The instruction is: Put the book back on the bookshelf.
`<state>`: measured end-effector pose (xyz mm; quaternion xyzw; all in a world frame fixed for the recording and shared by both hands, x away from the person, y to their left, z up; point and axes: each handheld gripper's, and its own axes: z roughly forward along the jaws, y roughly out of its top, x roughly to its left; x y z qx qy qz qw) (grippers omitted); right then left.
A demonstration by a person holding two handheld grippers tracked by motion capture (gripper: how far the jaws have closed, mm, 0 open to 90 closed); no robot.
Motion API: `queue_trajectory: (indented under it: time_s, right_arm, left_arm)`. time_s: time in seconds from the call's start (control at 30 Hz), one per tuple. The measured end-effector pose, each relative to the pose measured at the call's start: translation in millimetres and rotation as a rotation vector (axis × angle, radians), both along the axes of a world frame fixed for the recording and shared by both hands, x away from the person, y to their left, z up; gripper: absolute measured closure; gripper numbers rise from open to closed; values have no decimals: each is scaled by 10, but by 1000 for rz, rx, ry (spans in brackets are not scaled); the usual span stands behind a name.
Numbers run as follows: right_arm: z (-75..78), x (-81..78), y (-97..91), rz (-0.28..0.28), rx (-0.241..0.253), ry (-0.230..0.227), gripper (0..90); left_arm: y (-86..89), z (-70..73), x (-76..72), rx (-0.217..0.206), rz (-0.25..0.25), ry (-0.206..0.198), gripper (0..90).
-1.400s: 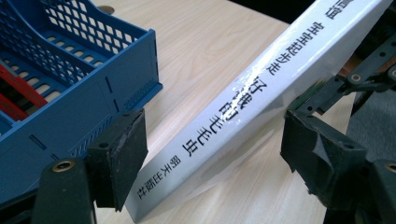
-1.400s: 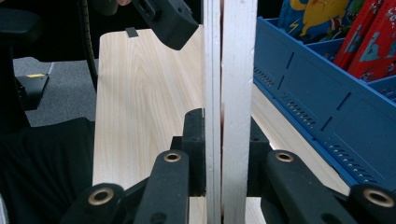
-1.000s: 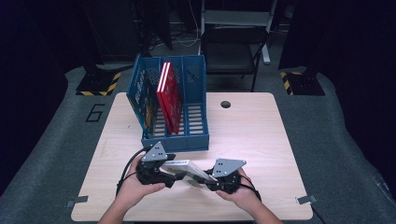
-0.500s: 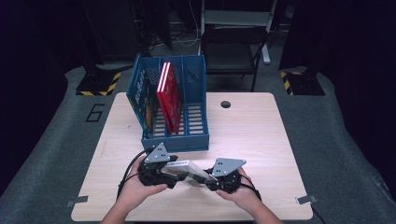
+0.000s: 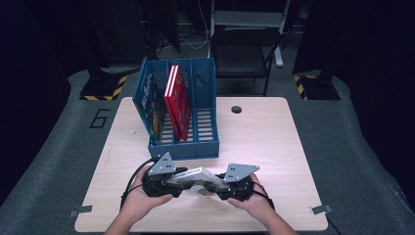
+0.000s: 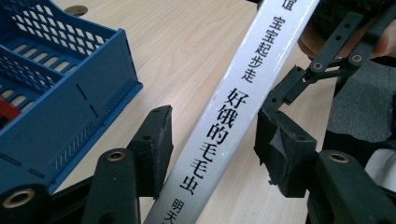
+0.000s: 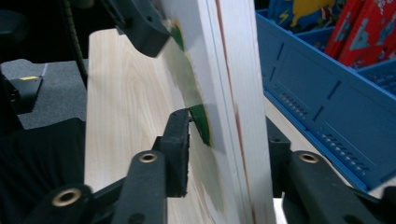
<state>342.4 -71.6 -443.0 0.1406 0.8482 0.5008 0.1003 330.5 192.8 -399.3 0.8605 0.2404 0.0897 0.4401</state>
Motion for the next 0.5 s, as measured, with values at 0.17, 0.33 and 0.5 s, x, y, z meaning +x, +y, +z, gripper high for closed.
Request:
queue_trajectory:
  time_s: [0.17, 0.33, 0.5]
  right_arm:
    - [-50, 37, -62, -16, -2, 35, 582]
    - [-83, 52, -126, -19, -5, 61, 577]
    - [-114, 83, -207, -27, 15, 97, 581]
  left_arm:
    - [35, -14, 1, 3, -2, 18, 515]
    - [94, -35, 4, -4, 1, 46, 524]
    - [148, -64, -4, 7, 4, 42, 538]
